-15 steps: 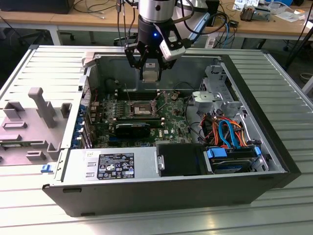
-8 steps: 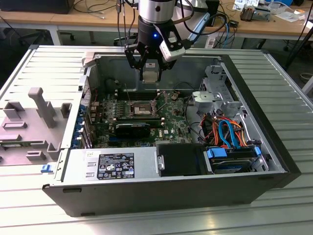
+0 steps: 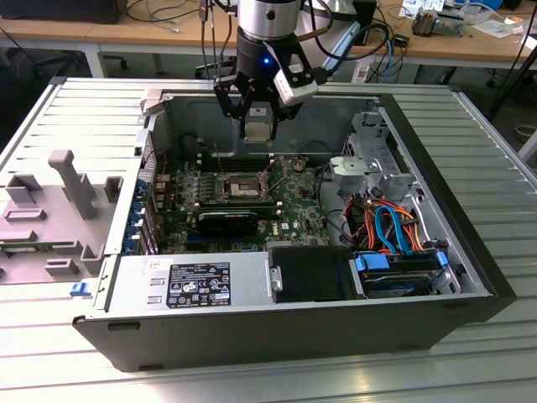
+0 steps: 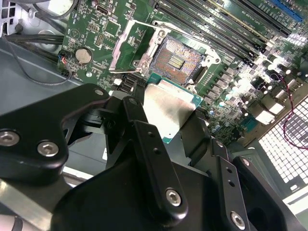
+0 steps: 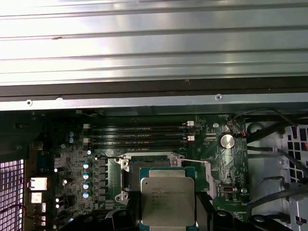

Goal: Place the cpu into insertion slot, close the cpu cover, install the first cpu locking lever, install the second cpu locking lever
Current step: 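Place the cpu into insertion slot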

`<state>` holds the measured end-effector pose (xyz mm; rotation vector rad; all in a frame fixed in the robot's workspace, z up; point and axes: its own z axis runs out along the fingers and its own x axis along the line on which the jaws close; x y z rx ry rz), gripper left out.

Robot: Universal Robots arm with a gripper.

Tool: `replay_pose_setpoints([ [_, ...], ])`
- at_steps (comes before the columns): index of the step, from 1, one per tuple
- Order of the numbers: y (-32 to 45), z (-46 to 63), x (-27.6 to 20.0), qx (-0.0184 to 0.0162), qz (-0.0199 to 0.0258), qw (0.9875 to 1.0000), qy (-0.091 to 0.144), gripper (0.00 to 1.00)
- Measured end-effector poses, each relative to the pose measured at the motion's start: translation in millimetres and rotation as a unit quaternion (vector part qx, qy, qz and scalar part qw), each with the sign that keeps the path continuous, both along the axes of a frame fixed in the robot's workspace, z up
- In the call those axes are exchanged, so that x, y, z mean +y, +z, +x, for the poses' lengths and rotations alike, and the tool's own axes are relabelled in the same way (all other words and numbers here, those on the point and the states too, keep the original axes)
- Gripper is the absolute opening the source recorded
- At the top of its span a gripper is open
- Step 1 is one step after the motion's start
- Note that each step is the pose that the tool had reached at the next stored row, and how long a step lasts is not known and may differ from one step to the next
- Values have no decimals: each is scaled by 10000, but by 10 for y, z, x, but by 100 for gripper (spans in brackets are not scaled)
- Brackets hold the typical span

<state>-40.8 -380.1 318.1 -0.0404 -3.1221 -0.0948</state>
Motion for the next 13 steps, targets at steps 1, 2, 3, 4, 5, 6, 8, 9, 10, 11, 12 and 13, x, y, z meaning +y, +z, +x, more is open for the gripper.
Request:
replay_pose_setpoints([
  [1, 0, 0, 0, 0, 0, 10000, -2, 54],
  [2, 0, 0, 0, 0, 0, 10000, -7, 54],
  [3, 0, 0, 0, 0, 0, 10000, -12, 54],
  [4, 0, 0, 0, 0, -1, 10000, -34, 54],
  [5, -1, 0, 0, 0, -1, 10000, -51, 54],
  [6, -1, 0, 0, 0, -1, 10000, -63, 54],
  [8, -1, 0, 0, 0, -2, 10000, -92, 54],
  [9, -1, 0, 0, 0, -2, 9999, -104, 54],
  [10, -1, 0, 0, 0, -2, 9999, -117, 54],
  [11, -2, 0, 0, 0, -2, 9999, -135, 54],
  [12, -2, 0, 0, 0, -2, 9999, -147, 54],
  [13, -2, 0, 0, 0, -3, 9999, -159, 54],
])
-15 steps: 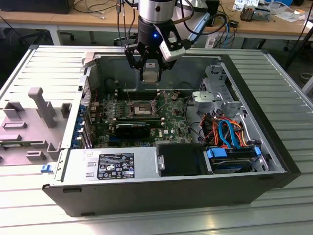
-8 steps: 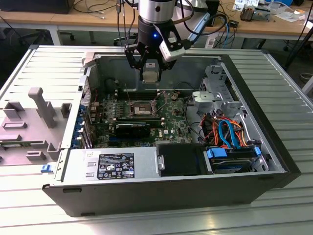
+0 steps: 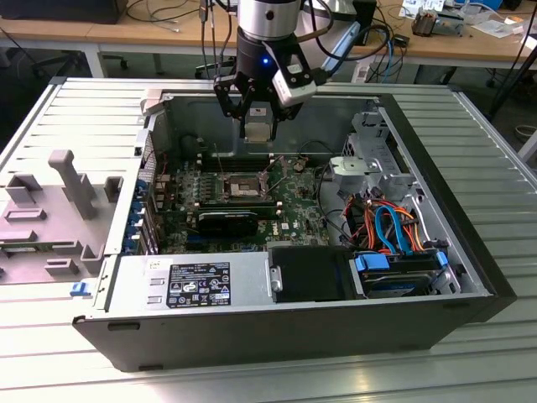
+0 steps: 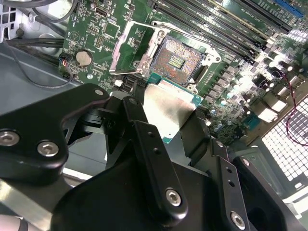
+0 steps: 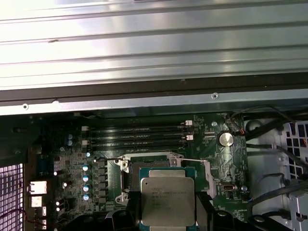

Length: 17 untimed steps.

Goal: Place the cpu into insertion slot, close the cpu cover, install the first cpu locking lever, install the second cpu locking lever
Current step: 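Place the cpu into insertion slot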

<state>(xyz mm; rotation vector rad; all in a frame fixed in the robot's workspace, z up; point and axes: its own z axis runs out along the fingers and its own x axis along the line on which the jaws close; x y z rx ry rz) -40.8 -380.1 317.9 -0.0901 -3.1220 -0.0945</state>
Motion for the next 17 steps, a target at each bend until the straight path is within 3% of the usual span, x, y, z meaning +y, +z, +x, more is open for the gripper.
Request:
replay_pose_setpoints([
  [17, -7, 0, 0, 0, 0, 9998, -218, 54],
])
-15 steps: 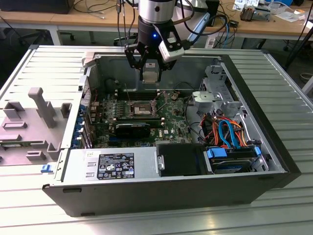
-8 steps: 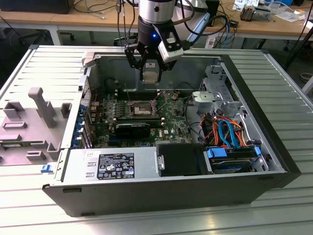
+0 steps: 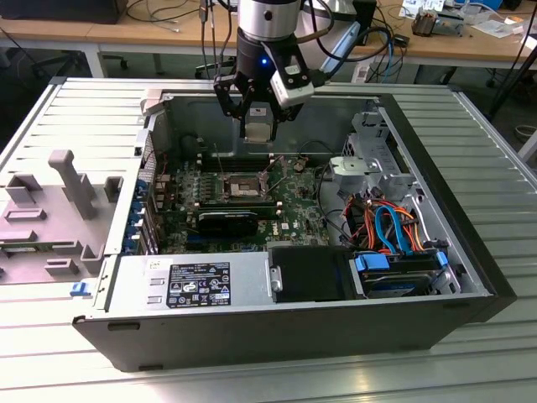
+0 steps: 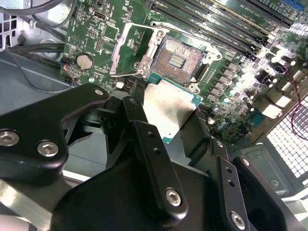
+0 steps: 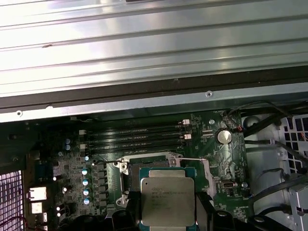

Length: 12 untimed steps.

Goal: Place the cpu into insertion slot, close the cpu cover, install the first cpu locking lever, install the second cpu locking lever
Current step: 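Place the cpu into insertion slot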

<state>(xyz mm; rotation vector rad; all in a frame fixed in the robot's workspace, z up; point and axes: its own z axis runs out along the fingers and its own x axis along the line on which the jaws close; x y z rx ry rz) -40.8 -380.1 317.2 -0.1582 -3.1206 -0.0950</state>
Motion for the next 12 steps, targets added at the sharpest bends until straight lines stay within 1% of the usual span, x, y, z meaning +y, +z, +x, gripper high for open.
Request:
replay_pose_setpoints([
  [12, -8, 0, 0, 0, 0, 9999, -112, 54],
])
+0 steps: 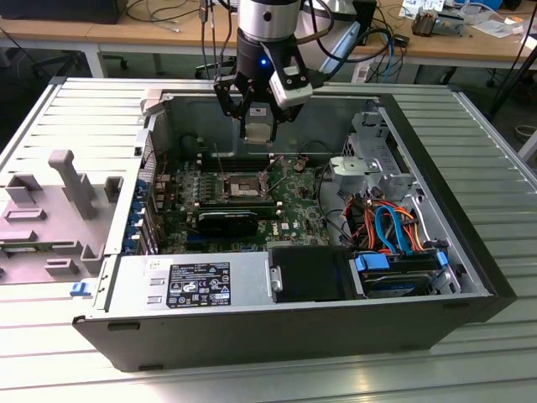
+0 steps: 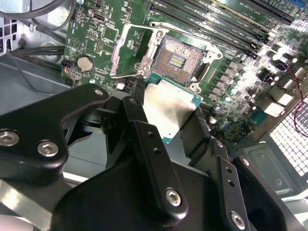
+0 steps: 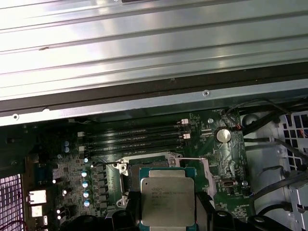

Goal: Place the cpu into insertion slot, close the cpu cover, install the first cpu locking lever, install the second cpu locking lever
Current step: 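Place the cpu into insertion slot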

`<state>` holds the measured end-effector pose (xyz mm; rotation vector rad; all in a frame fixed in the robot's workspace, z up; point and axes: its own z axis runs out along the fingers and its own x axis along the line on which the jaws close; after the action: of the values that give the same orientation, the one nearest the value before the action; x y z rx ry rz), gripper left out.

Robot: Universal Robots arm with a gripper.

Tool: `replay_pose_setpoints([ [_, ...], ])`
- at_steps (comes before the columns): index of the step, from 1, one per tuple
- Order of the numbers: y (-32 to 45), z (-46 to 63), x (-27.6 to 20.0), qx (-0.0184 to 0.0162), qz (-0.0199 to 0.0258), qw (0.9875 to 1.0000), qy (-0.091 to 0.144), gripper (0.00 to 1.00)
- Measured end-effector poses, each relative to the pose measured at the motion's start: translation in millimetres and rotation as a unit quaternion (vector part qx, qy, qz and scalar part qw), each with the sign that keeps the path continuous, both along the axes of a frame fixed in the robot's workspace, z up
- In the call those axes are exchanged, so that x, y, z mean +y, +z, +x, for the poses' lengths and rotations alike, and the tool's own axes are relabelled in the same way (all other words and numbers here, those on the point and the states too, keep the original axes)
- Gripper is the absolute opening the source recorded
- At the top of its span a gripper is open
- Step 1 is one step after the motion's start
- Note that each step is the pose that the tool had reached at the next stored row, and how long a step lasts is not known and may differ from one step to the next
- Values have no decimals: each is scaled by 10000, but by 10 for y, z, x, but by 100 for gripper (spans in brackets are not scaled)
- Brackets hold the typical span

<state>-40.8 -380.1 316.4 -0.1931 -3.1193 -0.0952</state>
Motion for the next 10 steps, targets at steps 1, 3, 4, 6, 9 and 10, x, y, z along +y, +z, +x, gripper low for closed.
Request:
replay_pose_setpoints([
  [1, -1, 0, 0, 0, 0, 10000, -5, 54],
  [3, -2, 0, 0, 0, 0, 10000, -22, 54],
  [4, -2, 0, 0, 0, 0, 10000, -29, 54],
  [6, -3, 0, 0, 0, 0, 10000, -38, 54],
  [9, -4, 0, 0, 0, 0, 10000, -53, 54],
  [10, -5, 0, 0, 0, 0, 10000, -59, 54],
])
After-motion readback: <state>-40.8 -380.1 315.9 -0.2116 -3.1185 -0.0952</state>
